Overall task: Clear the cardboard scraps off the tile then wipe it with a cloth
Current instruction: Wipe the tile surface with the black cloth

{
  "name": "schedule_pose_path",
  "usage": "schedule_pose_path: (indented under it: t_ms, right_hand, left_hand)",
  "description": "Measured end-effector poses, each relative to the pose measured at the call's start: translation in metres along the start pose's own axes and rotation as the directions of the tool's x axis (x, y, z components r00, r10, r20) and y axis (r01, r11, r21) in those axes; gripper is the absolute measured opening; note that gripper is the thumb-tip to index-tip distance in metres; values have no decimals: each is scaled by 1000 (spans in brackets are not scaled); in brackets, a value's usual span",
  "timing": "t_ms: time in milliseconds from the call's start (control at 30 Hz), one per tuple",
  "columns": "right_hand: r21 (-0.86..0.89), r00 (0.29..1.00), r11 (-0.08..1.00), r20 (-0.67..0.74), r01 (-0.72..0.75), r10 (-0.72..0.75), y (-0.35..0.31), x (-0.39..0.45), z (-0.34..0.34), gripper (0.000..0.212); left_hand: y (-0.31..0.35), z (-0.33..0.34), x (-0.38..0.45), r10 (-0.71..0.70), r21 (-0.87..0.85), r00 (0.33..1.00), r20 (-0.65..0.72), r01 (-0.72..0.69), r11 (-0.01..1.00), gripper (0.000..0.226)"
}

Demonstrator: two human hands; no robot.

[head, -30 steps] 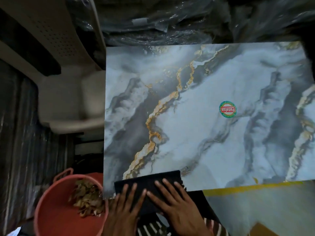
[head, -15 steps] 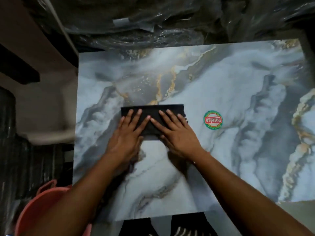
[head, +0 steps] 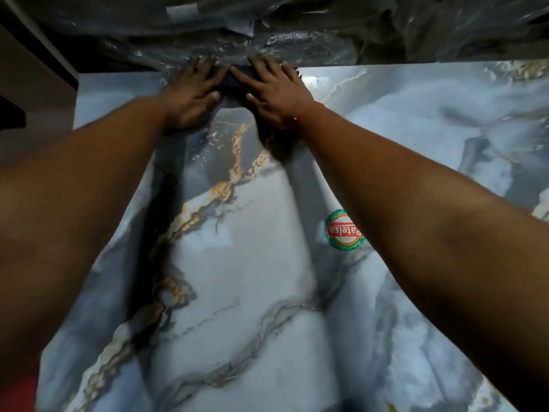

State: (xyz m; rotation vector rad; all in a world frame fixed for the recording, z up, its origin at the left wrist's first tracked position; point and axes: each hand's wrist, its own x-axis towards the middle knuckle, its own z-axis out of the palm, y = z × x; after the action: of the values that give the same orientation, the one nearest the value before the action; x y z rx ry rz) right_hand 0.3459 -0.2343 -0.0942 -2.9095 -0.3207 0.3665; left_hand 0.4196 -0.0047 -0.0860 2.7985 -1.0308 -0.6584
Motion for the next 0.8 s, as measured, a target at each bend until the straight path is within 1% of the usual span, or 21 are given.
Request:
schedule_pose_path:
  t_ms: [100,200,333,467,567,633,733,800]
  right_hand:
    - [-14,999,1000,-37,15,-16,-11,-39,12,60]
    - [3,999,1000,-37,9,-9,-36,-104,33,60]
    - [28,997,1000,-72,-1,3,-80,-211,69,62]
    - [76,1000,997,-29,3,0,-127,-326,96,64]
    - [108,1000,994,23,-10,8,-158,-409,106,66]
    - [122,998,992,64,-9,1,-176,-452,111,67]
    - [93,995,995,100,-18,9,-196,-495,117,71]
    - [71,992,997,125,-43,34,-204,-511,121,74]
  left_hand:
    - [17,14,-31,13,20,1000,-7,-13,1000,75]
    - [44,48,-84,31,32,1000,-2,-31,999,71]
    - [100,111,-183,30,0,996,-83,-31,1000,65]
    - [165,156,-289,7,3,994,-106,-7,1000,69]
    - [212,185,-362,-1,2,998,-70,2,1000,79]
    - [238,201,-403,-17,7,999,-31,18,1000,79]
    - [261,218,-445,-42,-17,998,46,43,999,77]
    - [265,224,-457,-31,10,994,102,30,999,79]
